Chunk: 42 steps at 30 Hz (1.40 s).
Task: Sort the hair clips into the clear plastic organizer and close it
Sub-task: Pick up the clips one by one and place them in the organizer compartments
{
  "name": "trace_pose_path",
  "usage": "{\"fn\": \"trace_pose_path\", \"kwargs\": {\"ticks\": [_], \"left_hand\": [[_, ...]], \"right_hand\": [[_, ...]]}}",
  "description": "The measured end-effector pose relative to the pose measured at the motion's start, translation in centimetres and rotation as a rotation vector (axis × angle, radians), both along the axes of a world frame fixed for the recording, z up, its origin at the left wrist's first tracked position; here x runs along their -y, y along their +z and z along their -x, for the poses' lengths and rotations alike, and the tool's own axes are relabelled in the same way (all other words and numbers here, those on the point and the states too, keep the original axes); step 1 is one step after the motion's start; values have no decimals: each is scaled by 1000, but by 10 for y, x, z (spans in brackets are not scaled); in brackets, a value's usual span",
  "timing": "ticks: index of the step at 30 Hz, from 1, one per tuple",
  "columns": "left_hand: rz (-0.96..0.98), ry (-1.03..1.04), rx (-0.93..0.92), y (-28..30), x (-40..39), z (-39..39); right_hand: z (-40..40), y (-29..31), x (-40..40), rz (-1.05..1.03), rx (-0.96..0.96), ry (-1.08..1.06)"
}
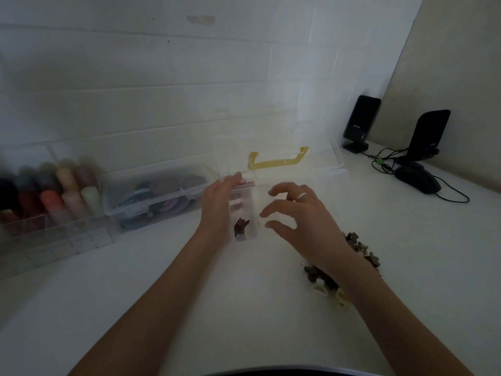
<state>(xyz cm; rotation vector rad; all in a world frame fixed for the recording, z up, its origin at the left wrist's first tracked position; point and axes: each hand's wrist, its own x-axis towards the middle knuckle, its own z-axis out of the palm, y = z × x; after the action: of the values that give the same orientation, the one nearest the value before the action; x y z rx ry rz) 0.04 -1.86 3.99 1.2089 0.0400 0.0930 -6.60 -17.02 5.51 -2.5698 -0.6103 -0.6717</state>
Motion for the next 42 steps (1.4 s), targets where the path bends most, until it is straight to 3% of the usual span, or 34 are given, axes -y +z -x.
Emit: {"fn": "trace_pose_path", "kwargs": {"ticks": [5,10,13,20,29,33,38,42], "left_hand": [[28,-10,-8,1,0,-2],[17,-16,6,1,0,-2],[25,-13,3,1,0,-2],[31,-15,10,1,0,0],[31,-68,-27,-2,-6,-9],[26,-81,-25,-4,-7,-11],[11,-86,-11,-4,-7,-11],[20,-75,-32,-3,-7,-12]], "right_hand": [[25,12,31,-109,-260,15],[59,4,65,17,-391,64],[67,-11,73,167,-373,57],[67,-25,68,106,-275,-9],[56,-11,38,-246,-178,-49],[35,1,14,-318,-28,-29],[10,2,-4,-119,-39,35],[22,0,15,-138,-115,-14]]}}
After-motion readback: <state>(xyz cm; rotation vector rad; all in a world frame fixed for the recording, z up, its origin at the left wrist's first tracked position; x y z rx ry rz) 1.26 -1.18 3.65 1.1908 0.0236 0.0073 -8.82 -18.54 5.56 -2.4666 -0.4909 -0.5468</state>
